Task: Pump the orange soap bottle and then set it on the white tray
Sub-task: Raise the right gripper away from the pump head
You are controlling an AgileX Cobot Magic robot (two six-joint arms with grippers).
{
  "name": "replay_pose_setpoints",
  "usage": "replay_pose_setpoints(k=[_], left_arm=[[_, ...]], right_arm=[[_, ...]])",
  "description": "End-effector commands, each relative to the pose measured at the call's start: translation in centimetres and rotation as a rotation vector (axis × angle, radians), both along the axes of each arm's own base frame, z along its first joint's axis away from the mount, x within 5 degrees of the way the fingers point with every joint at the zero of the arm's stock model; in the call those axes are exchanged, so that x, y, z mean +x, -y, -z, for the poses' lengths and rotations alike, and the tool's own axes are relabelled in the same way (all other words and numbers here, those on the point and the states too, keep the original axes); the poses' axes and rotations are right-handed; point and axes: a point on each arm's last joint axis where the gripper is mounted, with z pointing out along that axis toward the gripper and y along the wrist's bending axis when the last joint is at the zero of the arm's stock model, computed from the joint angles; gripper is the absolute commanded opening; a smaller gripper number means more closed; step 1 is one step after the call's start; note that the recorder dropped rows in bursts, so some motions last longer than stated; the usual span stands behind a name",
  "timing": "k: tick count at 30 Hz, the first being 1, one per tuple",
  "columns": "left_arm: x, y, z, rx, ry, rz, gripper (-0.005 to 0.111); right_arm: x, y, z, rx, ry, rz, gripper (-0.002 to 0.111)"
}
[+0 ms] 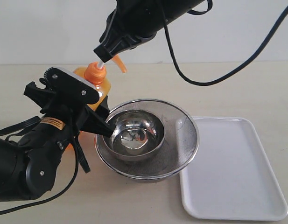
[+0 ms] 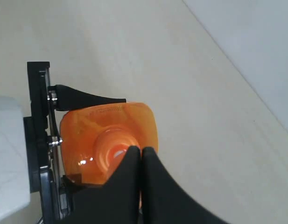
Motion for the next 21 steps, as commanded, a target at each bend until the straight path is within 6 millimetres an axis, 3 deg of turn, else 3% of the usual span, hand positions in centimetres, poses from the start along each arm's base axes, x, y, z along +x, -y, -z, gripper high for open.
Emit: replay_pose_setpoints(k=[1,11,21], left_arm=[[-0.3,0.3,1.0,-0.034,-0.095,0.019,0.005],[-0.3,0.3,1.0,-0.034,-0.095,0.019,0.005],[-0.3,0.3,1.0,-0.035,-0.094,0.016,0.005]], right_arm=[[-0.1,-0.1,2.0,-0.070,-0.062,-0.027,0.000],[-2.0,2.4,-3.3,-0.005,0.073,0.010,0.000],[-5.6,9.4,-7.2,-0.231,0.050,0.335,0.000]])
